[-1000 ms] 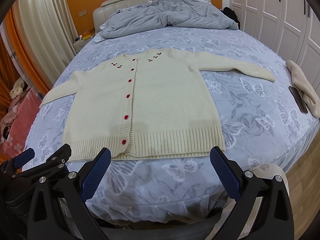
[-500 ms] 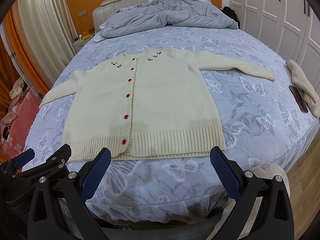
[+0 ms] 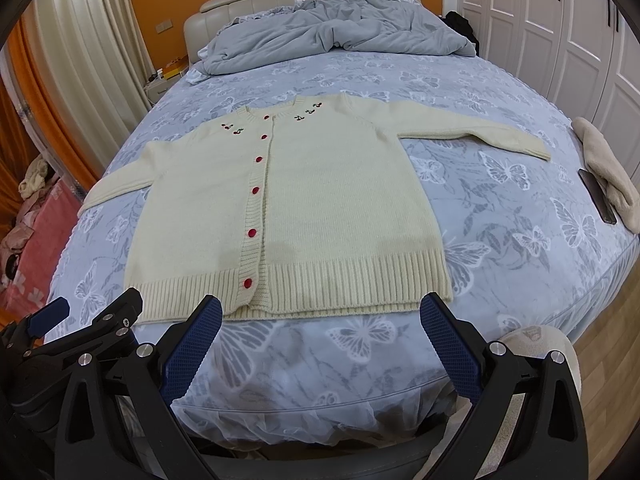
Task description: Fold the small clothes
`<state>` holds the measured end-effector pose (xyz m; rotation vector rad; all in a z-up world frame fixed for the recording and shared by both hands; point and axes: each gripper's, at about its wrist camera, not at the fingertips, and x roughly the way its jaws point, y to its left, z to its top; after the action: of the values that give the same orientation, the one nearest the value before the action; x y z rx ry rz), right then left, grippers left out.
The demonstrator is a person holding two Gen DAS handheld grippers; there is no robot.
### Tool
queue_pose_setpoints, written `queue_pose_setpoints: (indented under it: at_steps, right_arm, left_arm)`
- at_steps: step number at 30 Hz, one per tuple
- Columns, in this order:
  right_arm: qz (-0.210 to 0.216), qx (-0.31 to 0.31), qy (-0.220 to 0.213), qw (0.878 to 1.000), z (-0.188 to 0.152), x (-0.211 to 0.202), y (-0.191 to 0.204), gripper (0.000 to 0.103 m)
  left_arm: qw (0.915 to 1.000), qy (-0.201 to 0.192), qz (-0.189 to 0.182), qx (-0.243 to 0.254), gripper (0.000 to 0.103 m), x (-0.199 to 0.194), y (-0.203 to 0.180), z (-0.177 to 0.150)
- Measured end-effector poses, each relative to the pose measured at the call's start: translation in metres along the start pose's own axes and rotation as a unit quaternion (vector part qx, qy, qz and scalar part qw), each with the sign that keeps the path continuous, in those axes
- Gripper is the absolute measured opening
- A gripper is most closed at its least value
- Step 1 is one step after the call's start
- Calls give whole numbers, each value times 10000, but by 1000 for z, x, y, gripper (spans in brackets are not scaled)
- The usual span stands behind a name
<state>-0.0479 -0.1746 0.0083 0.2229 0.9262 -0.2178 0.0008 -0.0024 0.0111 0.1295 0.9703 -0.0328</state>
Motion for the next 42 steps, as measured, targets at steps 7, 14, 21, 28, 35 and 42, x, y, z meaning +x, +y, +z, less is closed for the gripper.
queue_pose_setpoints:
  at_steps: [7,14,21,28,35,42]
  right_arm:
    - [5,15,9,10000,1,0,0,98]
    - [3,31,20,10000,0,2,0,98]
    - [7,35,29,10000,-2,4,1,98]
    - [9,32,40,10000,-3,5,2,98]
    - [64,57,111,9999,10,35,-20,98]
    - [-172,1749,193,9842,97,123,-195,98]
  left_arm:
    - [10000,5,10,4,95,1,1,0]
    - [10000,9,8,7,95,1,1,1]
    - [10000,18,11,1,95,1,2,1]
    - [10000,32,9,2,95,1,2,1]
    - [9991,293,-245,-161,97,25,8,12]
    - [9976,355,-99,-578,97,73,29,43]
